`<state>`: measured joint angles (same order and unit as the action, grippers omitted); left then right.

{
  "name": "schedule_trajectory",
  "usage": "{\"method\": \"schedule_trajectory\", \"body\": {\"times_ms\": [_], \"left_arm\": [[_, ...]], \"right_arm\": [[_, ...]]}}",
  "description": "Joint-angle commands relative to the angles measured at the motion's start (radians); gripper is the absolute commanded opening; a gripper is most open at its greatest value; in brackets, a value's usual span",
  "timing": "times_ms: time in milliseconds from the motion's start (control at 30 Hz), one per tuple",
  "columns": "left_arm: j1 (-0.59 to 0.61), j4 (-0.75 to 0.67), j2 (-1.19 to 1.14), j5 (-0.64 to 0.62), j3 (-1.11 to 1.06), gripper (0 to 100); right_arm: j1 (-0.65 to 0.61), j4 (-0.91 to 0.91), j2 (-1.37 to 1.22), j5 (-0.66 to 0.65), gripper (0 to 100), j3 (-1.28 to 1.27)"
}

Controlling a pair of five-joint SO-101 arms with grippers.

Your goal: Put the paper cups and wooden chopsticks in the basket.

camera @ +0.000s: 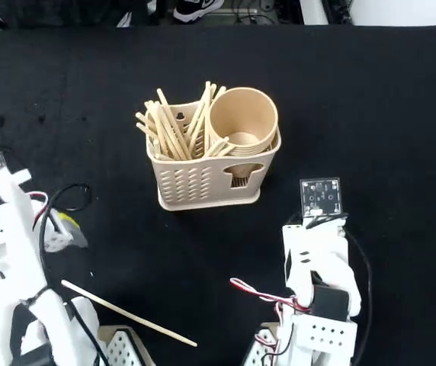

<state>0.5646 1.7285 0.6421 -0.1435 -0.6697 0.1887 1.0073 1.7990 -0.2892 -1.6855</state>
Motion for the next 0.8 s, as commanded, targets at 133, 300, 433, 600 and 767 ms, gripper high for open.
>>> {"method": "schedule_trajectory", "body": {"times_ms": [133,300,433,600,767], "left_arm": [[0.022,-0.272,-0.028,0.14,-0.183,15],[0.022,-0.448,-0.017,0.382,-0.381,17],[0.053,-0.482,-0.017,0.563,-0.429,18],[0.053,-0.471,-0.026,0.733,-0.447,18],[0.053,-0.404,-0.017,0.982,-0.486,18]], "right_arm": [[-0.012,-0.006,0.071,-0.006,1.5,0.001],[-0.012,-0.006,0.071,-0.006,1.5,0.001],[-0.012,-0.006,0.071,-0.006,1.5,0.001],[-0.012,-0.006,0.071,-0.006,1.5,0.001],[-0.012,-0.006,0.071,-0.006,1.5,0.001]]}}
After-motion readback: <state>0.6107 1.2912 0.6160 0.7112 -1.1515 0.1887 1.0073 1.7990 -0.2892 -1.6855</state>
